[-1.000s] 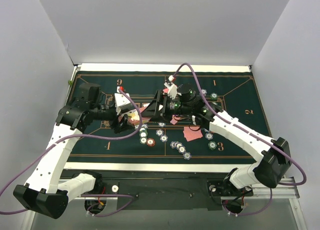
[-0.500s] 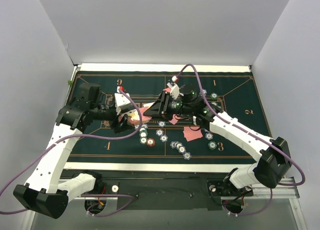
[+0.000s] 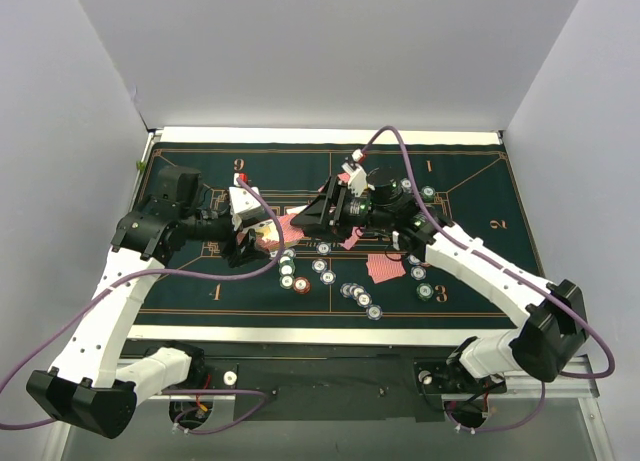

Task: Distribute texas hold em gaming equipment

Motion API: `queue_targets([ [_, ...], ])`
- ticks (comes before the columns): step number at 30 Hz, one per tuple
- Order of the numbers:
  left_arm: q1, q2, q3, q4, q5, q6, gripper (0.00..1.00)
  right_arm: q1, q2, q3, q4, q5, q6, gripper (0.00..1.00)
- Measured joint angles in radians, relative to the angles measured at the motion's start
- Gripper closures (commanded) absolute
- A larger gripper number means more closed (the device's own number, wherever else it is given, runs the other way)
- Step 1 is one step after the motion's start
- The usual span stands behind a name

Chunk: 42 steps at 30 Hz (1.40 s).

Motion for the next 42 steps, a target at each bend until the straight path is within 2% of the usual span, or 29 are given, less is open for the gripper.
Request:
queue_targets([
  [3,0.0,0.0,0.0,0.0,0.0,0.0,0.61,0.002,-0.006,0.003,-0.037,0.015,-0.023,0.33],
  [8,0.0,0.0,0.0,0.0,0.0,0.004,0.61,0.021,-0.009,0.046,-0.123,0.048,-0.082,0.4],
  [14,0.0,0.0,0.0,0.0,0.0,0.004,0.61,0.043,0.0,0.05,-0.126,0.055,-0.086,0.43],
  [23,0.0,0.008,0.002,-0.01,-0.016,0.004,0.61,0.052,0.042,0.05,-0.087,0.053,-0.067,0.63],
  [28,0.0,0.009,0.002,-0.011,-0.018,0.003,0.61,0.025,0.021,0.021,-0.064,0.047,-0.059,0.68],
  [39,0.0,0.009,0.002,-0.007,-0.015,0.003,0.61,-0.036,-0.024,-0.032,-0.076,0.058,-0.047,0.72],
  [42,0.0,0.009,0.002,-0.007,-0.015,0.003,0.61,-0.036,-0.025,-0.033,-0.074,0.057,-0.04,0.69],
])
